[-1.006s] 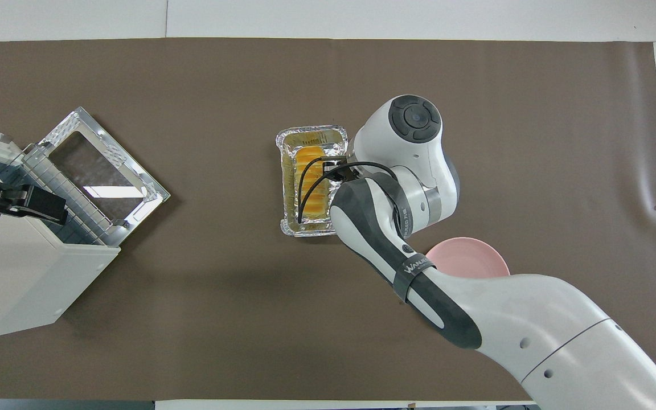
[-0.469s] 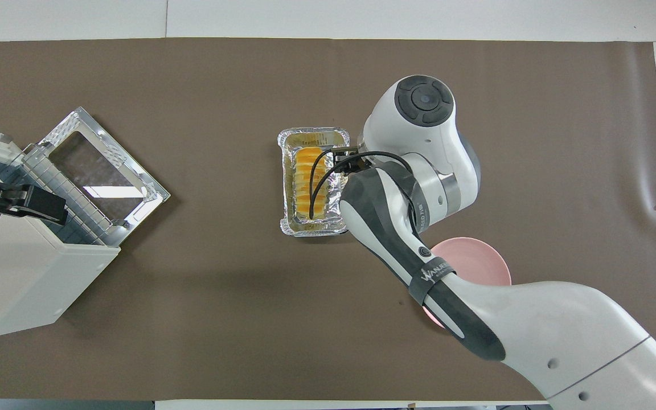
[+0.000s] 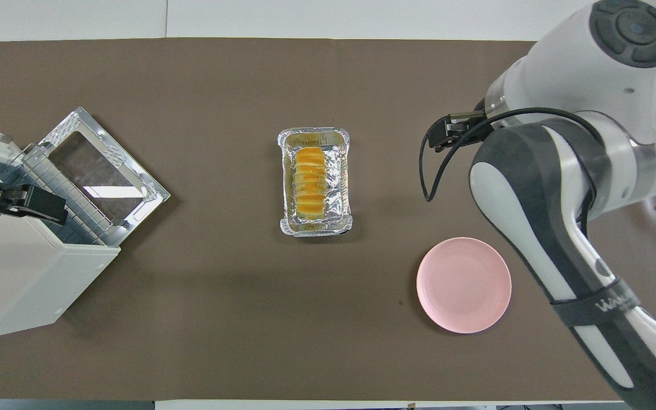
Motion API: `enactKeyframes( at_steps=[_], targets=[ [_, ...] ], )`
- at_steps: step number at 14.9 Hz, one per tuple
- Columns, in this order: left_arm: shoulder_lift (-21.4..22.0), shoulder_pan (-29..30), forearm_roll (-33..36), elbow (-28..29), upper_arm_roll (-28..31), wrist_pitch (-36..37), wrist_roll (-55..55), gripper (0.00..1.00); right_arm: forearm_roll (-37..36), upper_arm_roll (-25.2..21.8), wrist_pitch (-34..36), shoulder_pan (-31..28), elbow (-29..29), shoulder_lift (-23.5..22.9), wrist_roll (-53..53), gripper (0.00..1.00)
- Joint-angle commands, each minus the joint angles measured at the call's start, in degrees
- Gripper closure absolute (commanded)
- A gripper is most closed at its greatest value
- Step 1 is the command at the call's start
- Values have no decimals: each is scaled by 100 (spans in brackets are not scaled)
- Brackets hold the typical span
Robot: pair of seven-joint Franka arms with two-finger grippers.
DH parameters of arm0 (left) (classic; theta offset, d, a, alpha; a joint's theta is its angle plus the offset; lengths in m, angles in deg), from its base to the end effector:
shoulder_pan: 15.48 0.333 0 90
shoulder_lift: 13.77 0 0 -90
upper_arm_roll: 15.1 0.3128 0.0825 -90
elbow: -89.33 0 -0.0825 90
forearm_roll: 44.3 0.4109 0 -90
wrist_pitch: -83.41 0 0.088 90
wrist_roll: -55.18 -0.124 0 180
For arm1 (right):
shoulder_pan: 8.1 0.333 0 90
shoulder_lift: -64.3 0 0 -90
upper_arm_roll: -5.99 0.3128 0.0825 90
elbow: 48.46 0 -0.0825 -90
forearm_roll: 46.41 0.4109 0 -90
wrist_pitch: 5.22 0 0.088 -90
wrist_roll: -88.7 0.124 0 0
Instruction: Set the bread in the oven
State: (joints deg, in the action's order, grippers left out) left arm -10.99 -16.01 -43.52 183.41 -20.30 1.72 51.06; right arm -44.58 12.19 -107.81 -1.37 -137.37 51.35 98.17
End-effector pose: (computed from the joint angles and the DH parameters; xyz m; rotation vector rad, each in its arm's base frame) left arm 0.5434 -0.0537 0.5855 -3.0990 0.2650 0.2613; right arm 0.6428 0.1451 0.4937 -3.0835 -0.0782 -0.0046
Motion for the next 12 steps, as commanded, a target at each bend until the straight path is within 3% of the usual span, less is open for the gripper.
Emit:
enactKeyframes(
  at_steps=[1,7,12],
  targets=[
    [100,8,-60,58,19,-75,52,0,-113,83,361,-425,-215,354,-402,0],
    [91,8,-60,58,19,-75,52,0,-244,83,740,-1024,-785,1005,-789,0],
    [91,8,-60,58,19,-75,52,0,-236,83,688,-1121,-1551,1550,-772,0]
  ],
)
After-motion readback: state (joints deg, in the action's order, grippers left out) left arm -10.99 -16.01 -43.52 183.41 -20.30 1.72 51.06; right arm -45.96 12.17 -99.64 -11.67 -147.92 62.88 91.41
